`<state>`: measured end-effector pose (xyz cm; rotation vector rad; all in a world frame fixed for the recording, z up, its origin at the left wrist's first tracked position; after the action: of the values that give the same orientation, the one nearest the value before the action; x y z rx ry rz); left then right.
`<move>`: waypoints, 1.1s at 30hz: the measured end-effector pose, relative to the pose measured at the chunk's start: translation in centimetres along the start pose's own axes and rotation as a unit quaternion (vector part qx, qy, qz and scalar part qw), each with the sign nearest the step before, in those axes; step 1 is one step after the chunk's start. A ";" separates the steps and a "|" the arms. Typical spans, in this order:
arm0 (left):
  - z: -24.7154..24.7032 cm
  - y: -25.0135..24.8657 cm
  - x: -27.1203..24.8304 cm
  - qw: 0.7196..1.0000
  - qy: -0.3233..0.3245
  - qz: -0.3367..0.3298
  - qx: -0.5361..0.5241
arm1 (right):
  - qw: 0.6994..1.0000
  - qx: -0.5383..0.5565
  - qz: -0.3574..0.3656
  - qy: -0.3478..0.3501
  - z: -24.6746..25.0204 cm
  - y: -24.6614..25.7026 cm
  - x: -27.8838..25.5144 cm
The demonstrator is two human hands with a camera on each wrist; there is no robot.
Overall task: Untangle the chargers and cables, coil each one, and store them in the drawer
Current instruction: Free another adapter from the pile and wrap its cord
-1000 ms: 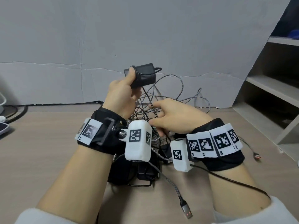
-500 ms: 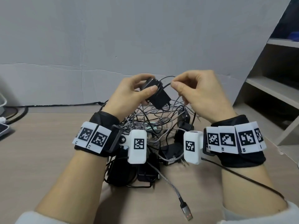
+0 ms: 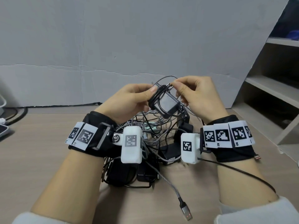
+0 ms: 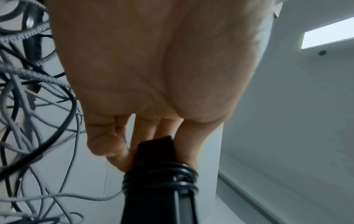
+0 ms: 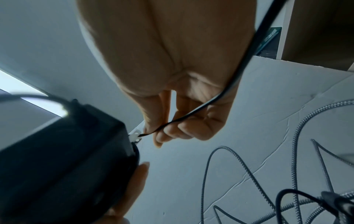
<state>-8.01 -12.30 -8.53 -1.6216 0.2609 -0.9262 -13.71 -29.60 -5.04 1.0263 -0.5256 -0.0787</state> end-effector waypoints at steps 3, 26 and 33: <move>-0.5 -0.4 0.0 0.997 0.001 0.001 -0.079 | 0.999 -0.036 -0.006 0.030 -0.4 0.1 -0.3; 2.8 -1.8 -0.4 0.911 -0.354 -0.130 -0.166 | 0.958 -0.187 -0.086 0.198 -4.4 0.0 -2.5; 2.8 -1.3 -0.3 0.951 -0.279 -0.082 0.103 | 0.977 -0.123 0.019 0.173 -3.4 3.8 -3.2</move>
<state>-6.70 -9.67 -7.47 -1.6534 -0.3556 -0.5582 -15.64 -23.95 -4.47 0.7655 -0.2105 0.0681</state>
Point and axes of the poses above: each hand's wrist, its own x-axis towards the middle knuckle, its own z-axis out of the back of the hand, y = z × x, the point moved 6 cm from there along x, towards the middle knuckle, and after that the axes turned 11 degrees about -z, right-handed, at the moved point
